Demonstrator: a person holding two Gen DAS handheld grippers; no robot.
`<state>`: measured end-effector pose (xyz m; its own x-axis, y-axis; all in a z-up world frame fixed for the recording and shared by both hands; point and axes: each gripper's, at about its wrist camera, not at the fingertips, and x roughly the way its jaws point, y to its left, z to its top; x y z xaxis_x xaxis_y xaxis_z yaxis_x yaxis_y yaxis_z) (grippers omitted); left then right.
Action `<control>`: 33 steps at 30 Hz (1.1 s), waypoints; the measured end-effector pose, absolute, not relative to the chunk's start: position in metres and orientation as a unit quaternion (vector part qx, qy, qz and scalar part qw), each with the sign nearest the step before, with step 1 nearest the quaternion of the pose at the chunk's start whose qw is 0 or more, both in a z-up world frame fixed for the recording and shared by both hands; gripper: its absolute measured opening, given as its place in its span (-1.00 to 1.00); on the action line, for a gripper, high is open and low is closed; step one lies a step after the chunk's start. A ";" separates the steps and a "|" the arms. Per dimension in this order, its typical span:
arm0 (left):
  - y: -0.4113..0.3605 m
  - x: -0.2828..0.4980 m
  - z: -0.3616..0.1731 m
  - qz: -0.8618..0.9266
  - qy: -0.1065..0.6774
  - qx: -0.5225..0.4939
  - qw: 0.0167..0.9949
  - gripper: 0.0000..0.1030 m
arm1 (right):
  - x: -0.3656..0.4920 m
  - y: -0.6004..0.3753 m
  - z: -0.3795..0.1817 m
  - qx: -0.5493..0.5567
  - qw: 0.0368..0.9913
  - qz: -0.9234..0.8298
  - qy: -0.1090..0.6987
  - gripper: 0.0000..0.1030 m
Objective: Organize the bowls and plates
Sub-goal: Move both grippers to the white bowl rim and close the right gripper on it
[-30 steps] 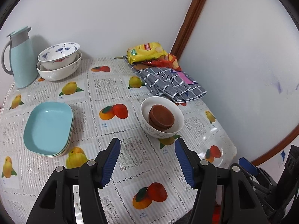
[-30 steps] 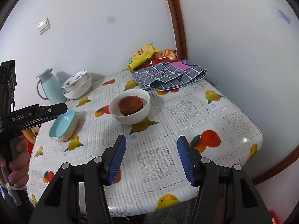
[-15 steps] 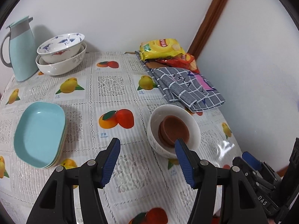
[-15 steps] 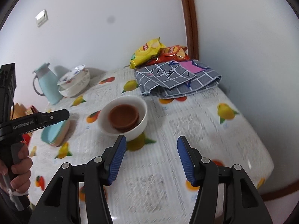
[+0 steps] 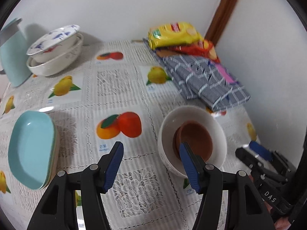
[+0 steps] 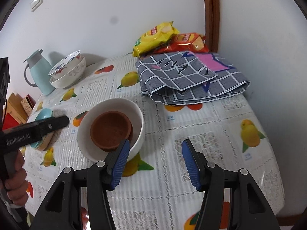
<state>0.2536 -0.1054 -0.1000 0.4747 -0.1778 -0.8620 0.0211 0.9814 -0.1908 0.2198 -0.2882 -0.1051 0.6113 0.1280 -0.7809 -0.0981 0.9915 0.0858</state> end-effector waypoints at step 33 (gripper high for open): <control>-0.119 0.302 -0.154 -0.086 0.566 -0.024 0.820 0.13 | 0.277 -0.264 -0.146 -0.011 0.857 0.015 0.516 0.09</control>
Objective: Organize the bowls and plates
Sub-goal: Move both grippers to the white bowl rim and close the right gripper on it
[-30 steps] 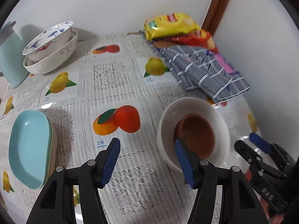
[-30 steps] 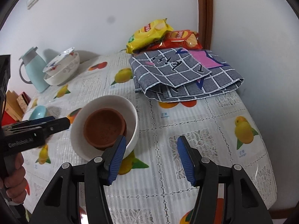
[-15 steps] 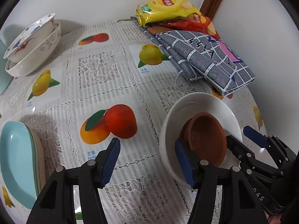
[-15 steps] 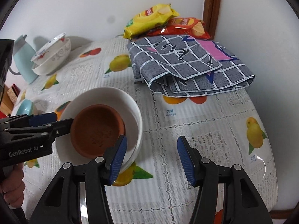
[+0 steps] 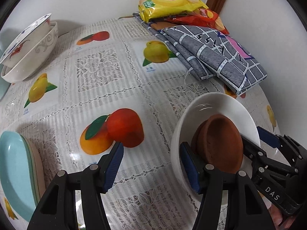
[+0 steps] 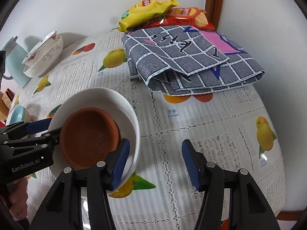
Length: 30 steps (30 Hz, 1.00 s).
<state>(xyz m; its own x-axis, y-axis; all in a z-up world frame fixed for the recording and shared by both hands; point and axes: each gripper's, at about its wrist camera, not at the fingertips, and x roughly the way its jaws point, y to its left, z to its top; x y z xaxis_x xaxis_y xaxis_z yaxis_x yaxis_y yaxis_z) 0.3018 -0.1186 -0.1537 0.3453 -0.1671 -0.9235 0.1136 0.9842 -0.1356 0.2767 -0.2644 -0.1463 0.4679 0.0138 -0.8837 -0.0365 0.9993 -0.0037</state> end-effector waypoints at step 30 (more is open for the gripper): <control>-0.127 0.301 -0.152 -0.131 0.553 -0.064 0.821 -0.77 | 0.279 -0.247 -0.150 -0.009 0.861 0.050 0.506 -0.76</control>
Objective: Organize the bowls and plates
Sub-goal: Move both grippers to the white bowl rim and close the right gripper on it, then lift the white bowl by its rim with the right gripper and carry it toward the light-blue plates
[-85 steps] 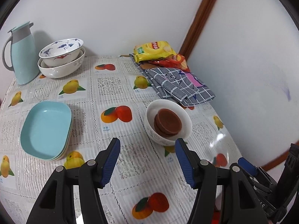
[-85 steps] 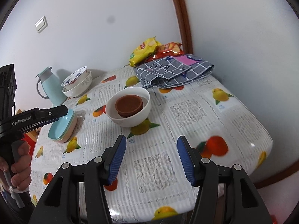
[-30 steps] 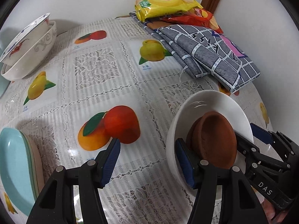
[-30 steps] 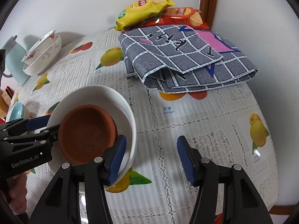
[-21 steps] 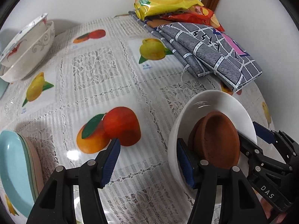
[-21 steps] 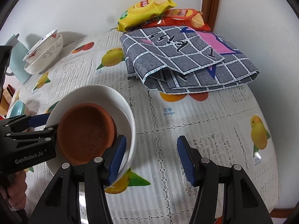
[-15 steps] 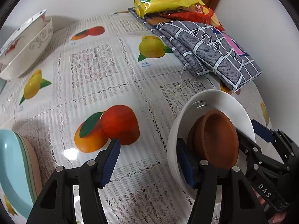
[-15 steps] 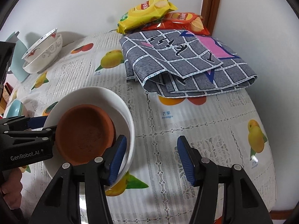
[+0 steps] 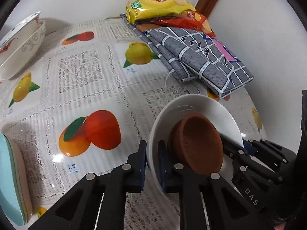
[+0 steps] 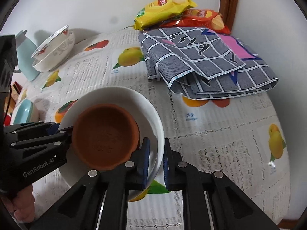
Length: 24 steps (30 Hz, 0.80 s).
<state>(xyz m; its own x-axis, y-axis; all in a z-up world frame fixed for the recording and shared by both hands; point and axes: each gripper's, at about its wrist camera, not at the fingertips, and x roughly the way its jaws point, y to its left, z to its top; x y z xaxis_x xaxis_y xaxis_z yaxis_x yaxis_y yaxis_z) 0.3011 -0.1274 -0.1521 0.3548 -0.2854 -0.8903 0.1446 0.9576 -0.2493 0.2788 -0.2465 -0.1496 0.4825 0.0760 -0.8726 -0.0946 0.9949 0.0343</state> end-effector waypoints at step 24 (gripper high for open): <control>-0.126 0.300 -0.154 -0.134 0.566 -0.069 0.811 -0.74 | 0.273 -0.249 -0.151 0.010 0.854 0.044 0.519 -0.72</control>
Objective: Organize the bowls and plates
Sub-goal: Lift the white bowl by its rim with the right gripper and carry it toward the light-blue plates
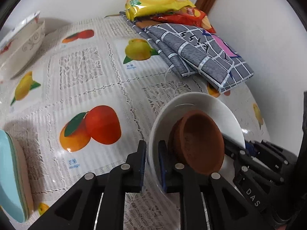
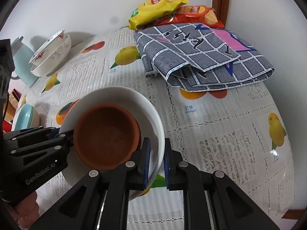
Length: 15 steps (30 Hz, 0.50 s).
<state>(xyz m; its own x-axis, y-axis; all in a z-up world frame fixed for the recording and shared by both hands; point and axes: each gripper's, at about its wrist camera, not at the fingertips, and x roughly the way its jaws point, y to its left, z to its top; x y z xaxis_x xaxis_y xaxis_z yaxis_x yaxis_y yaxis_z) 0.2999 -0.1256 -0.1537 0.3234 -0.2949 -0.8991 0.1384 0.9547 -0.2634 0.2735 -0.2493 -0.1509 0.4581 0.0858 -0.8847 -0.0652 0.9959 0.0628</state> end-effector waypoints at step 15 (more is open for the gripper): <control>-0.119 0.300 -0.157 -0.144 0.548 -0.096 0.818 -0.81 | 0.272 -0.256 -0.153 0.061 0.861 0.040 0.503 -0.77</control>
